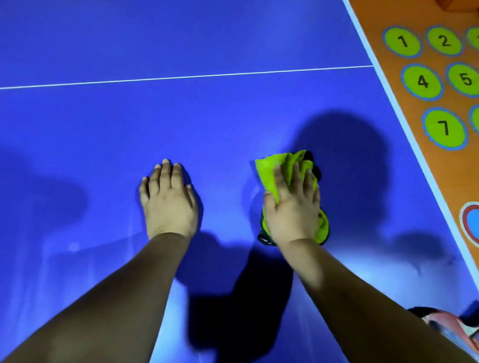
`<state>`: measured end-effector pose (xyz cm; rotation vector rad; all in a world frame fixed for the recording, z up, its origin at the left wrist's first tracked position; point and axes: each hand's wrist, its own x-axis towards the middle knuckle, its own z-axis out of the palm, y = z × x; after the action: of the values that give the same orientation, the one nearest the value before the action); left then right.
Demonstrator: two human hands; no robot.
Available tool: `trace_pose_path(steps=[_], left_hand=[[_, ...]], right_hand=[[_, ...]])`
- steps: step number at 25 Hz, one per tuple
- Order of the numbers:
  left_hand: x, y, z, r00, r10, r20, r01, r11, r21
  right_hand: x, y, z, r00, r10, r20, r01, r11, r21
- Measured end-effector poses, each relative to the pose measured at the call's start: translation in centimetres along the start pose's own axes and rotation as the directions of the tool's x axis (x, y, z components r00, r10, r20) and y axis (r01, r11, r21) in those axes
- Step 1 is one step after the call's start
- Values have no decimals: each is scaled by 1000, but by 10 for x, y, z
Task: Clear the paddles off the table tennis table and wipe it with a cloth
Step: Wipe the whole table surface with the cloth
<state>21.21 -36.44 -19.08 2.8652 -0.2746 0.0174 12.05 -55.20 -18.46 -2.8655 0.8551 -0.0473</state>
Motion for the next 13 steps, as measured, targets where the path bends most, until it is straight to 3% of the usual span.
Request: trace_pose_path(steps=[5,8,13], left_hand=[[1,-5,5,1000,-6,-11,7,1000,19],[2,1,2,1000,1,-19,-1,1000,28],[1,0,-1,1000,4,-18,-2,997,77]], right_hand=[[-3,-89,15,947,-289,138,281,957,78],[22,-79,13,876,-451,171,440,893,97],[83,12,1,943,-315,109,308,948,74]])
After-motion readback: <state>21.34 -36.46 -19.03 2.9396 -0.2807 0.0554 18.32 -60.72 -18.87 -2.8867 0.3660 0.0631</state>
